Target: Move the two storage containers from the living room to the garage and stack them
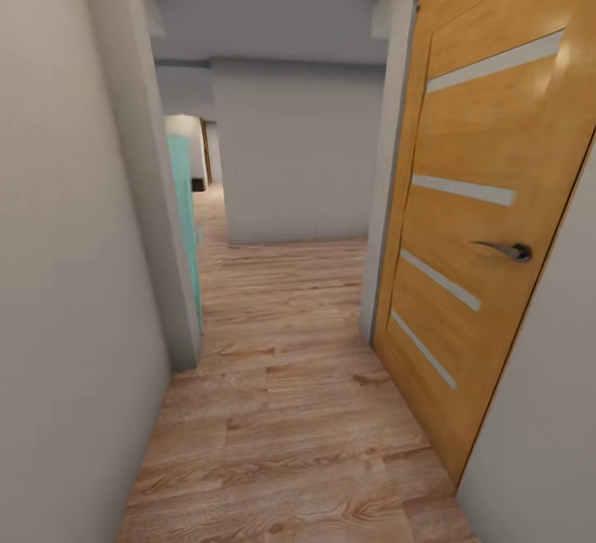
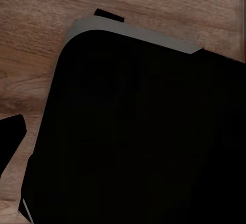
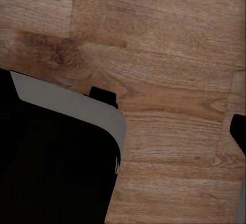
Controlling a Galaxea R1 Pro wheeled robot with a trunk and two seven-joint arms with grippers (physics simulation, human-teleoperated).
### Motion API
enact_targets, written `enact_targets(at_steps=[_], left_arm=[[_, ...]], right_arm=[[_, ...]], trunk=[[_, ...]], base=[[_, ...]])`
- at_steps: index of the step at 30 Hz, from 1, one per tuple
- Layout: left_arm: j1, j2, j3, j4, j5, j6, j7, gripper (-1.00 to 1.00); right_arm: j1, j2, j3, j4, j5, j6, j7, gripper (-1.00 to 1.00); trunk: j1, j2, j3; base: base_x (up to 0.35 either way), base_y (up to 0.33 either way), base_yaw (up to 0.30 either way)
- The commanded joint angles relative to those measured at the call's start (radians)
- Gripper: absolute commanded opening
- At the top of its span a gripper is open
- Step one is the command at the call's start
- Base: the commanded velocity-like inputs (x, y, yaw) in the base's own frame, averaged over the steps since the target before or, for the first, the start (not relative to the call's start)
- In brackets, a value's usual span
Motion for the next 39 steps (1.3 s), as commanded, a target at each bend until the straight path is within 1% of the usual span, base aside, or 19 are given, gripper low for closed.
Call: enact_targets(at_steps=[1,18,30,39], left_arm=[[0.000,0.000,0.002,0.000,0.004,-0.002,0.000,1.00],[0.000,0.000,0.000,0.001,0.004,-0.001,0.000,1.00],[0.000,0.000,0.000,0.001,0.004,-0.002,0.000,1.00],[0.000,0.000,0.000,0.001,0.004,0.000,0.000,1.00]], right_arm=[[-0.001,0.000,0.009,0.003,-0.010,-0.007,0.000,1.00],[-0.001,0.004,0.015,0.004,-0.005,0.003,-0.001,1.00],[-0.001,0.000,0.016,0.003,-0.005,0.002,0.008,1.00],[-0.001,-0.002,0.012,0.003,-0.006,-0.001,0.008,1.00]], trunk=[[0.001,0.000,-0.001],[0.001,0.000,-0.001],[0.001,0.000,-0.011],[0.001,0.000,-0.012]], base=[[0.321,0.000,0.001],[0.321,0.000,0.002],[0.321,0.000,0.168],[0.320,-0.051,0.028]])
